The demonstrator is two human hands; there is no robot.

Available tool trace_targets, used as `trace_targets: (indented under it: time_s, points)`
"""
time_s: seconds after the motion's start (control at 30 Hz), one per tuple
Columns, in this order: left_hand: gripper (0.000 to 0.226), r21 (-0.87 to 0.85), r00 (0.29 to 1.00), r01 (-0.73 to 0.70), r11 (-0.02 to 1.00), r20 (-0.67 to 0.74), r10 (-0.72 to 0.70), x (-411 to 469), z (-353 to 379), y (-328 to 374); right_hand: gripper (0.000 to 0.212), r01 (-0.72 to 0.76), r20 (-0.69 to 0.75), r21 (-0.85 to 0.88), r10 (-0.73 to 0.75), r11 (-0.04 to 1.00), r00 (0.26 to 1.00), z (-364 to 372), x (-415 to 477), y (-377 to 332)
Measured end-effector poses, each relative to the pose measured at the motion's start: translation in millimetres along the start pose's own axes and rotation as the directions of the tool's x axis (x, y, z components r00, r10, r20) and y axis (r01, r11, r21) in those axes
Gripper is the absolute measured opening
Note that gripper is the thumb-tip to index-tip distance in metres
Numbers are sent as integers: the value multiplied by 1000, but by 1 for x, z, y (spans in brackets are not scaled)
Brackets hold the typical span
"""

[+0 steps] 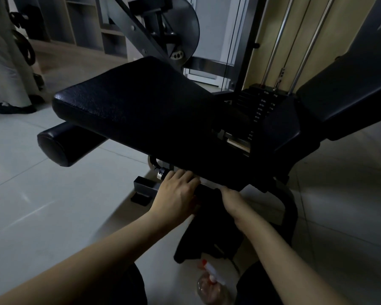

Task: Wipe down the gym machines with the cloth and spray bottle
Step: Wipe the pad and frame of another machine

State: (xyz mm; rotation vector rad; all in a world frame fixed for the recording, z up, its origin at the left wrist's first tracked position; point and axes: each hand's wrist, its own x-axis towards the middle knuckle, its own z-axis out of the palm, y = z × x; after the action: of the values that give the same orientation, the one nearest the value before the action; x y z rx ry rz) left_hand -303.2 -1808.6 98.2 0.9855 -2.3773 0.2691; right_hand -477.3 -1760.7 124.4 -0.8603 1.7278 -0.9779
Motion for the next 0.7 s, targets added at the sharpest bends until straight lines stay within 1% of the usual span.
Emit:
trace_targets:
  time_s: [0.03,0.07,0.1,0.13,0.2,0.23,0.27,0.3,0.33,0.37,0.4,0.47,0.5,0.53,0.57,0.6,0.63,0.7]
  points:
    - [39,0,1000,-3,1000,-1,3,0,0,0,27,63,-56,-70,-67,996,996,2,1,4]
    - [39,6,1000,-2,1000,5,2,0,0,0,31,149,-129,-139,-167,979,977,7,1,13]
    - [39,11,1000,1,1000,18,-1,0,1,-1,33,246,-190,-168,-277,954,942,13,0,23]
    - [38,13,1000,4,1000,30,-5,0,1,0,33,352,-233,-188,-390,917,891,20,-3,32]
    - [37,15,998,1,1000,61,-2,0,1,0,29,536,-238,-313,-611,784,755,29,-4,48]
    - [38,18,997,-5,1000,78,3,1,-1,0,33,584,-217,-378,-681,719,699,30,-2,53]
    - [39,22,996,-10,1000,87,8,2,-2,0,36,608,-198,-418,-721,675,664,29,2,55]
    - [38,23,997,-14,1000,80,12,2,-3,0,35,613,-187,-429,-729,663,658,26,5,52]
    - [36,22,998,-14,1000,65,13,1,-2,0,30,601,-185,-417,-711,682,679,24,6,48]
    - [34,17,999,-11,1000,47,11,0,-1,0,28,572,-187,-381,-666,727,722,21,5,41]
    - [34,7,1000,-7,1000,27,7,-1,0,1,31,520,-180,-347,-600,780,780,18,6,35]
    - [36,-14,1000,5,1000,-3,-5,-2,2,0,34,329,-137,-346,-395,878,908,12,8,20]
    - [37,-18,1000,5,1000,-13,-5,-3,3,0,30,222,-104,-344,-272,913,957,9,9,13]
    - [39,-17,1000,-3,1000,-20,3,-4,4,-1,25,125,-63,-296,-150,947,987,5,9,6]
    - [39,-18,1000,-14,1000,-20,13,-4,3,-1,21,49,-2,-221,-51,974,999,1,7,-2]
    - [41,-24,1000,-23,999,-16,23,-4,1,-1,20,-4,63,-153,14,988,998,-3,5,-9]
    - [42,-33,1000,-30,999,-6,29,-4,-1,-1,20,-35,113,-109,47,993,993,-7,5,-15]
    - [44,-44,1000,-26,999,12,27,-2,-3,-1,19,-65,139,-70,74,995,987,-10,3,-20]
